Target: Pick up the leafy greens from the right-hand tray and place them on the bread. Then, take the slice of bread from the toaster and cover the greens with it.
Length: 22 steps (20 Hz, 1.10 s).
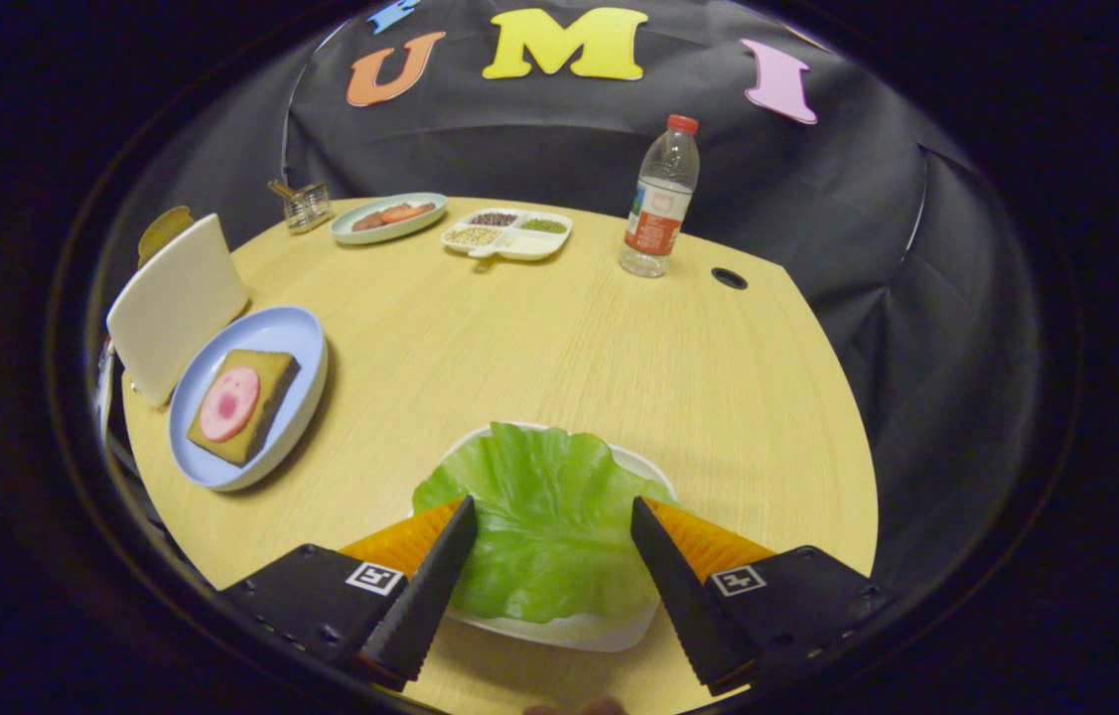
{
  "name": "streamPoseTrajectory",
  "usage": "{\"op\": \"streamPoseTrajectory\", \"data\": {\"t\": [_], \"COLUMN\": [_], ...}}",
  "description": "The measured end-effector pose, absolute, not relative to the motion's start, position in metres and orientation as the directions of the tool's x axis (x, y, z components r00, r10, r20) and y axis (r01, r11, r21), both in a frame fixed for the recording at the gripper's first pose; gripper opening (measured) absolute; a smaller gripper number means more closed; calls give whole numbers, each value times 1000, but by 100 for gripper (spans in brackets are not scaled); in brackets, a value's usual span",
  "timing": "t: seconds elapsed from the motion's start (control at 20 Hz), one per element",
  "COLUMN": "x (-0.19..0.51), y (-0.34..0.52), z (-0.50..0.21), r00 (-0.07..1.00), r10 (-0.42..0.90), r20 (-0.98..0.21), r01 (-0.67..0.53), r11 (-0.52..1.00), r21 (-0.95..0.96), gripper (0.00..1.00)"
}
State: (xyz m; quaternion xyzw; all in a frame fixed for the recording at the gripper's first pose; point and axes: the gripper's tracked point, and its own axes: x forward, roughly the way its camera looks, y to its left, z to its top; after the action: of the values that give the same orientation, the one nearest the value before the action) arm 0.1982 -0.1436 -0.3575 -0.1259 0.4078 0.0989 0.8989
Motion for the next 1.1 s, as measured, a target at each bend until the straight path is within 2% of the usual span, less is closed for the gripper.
{"op": "streamPoseTrajectory", "data": {"t": [0.2, 0.35, 0.55, 0.6, 0.7, 0.75, 1.1], "x": [198, 197, 199, 199, 197, 201, 196], "y": [-140, -133, -133, -133, -133, -134, -131], "z": [-360, -368, -369, -369, -368, -366, -328], "r00": [642, 619, 630, 638, 645, 645, 694], "r10": [106, 159, 188, 192, 194, 191, 237], "r20": [-759, -769, -753, -746, -739, -740, -680], "r01": [-294, -303, -302, -295, -299, -288, -245], "r11": [948, 952, 953, 955, 954, 958, 966], "r21": [-117, -47, -14, -7, -11, -3, 86], "gripper": [95, 76, 43, 19, 18, 1, 0]}}
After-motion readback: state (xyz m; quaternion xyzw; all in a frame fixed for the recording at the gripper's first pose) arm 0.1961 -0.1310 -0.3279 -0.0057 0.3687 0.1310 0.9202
